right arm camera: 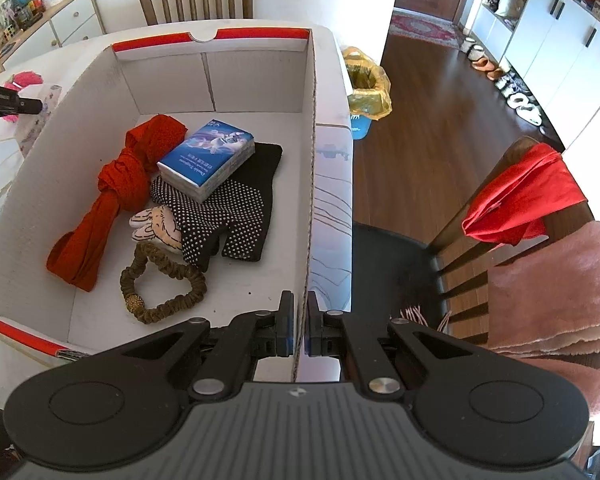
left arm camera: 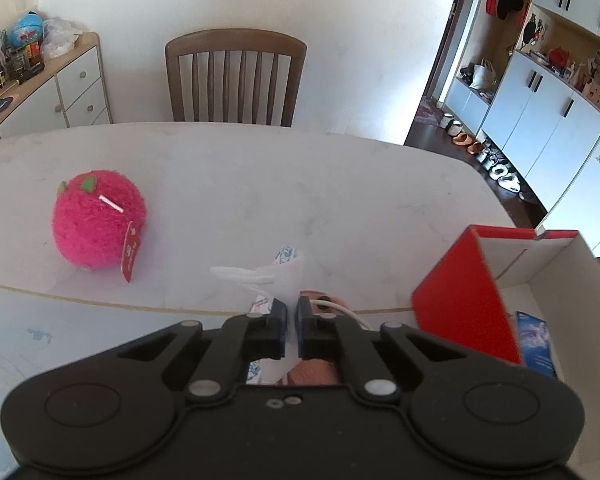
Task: Organize objects
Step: 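Carry the white printed bag over the box and lower it inside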
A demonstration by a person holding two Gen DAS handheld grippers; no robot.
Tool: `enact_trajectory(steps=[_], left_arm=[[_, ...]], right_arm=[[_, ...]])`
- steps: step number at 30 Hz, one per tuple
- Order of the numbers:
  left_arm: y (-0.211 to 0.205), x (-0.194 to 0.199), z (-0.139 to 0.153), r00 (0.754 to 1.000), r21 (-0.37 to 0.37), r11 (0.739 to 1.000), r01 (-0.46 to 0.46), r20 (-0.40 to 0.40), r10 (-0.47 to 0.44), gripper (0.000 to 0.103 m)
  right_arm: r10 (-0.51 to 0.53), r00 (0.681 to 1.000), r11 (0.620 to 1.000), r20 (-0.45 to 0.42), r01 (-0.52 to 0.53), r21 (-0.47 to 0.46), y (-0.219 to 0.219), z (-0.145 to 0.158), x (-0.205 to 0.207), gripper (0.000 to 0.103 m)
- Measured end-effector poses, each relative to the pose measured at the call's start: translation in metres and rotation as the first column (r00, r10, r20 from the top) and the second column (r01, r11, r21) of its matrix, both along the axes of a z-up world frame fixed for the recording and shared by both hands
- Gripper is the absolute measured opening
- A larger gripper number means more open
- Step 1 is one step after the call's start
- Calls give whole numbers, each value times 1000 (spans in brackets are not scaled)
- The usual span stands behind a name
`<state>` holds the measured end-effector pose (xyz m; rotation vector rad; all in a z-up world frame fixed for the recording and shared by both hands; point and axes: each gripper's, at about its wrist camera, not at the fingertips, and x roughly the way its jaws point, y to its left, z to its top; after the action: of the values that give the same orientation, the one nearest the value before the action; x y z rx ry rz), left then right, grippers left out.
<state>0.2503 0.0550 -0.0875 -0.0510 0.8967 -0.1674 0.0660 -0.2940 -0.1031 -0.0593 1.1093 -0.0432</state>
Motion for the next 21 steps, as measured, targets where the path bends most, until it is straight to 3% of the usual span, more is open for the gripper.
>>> enact_trajectory(steps=[12, 21], left_arm=[[-25, -45, 49, 992, -37, 992, 121, 37, -119, 2], [-77, -71, 74, 960, -62, 960, 274, 69, -270, 2]], right_arm=[[-11, 1000, 1000, 18, 11, 7, 0, 1, -1, 4], [-13, 999, 999, 36, 12, 31, -4, 2, -4, 4]])
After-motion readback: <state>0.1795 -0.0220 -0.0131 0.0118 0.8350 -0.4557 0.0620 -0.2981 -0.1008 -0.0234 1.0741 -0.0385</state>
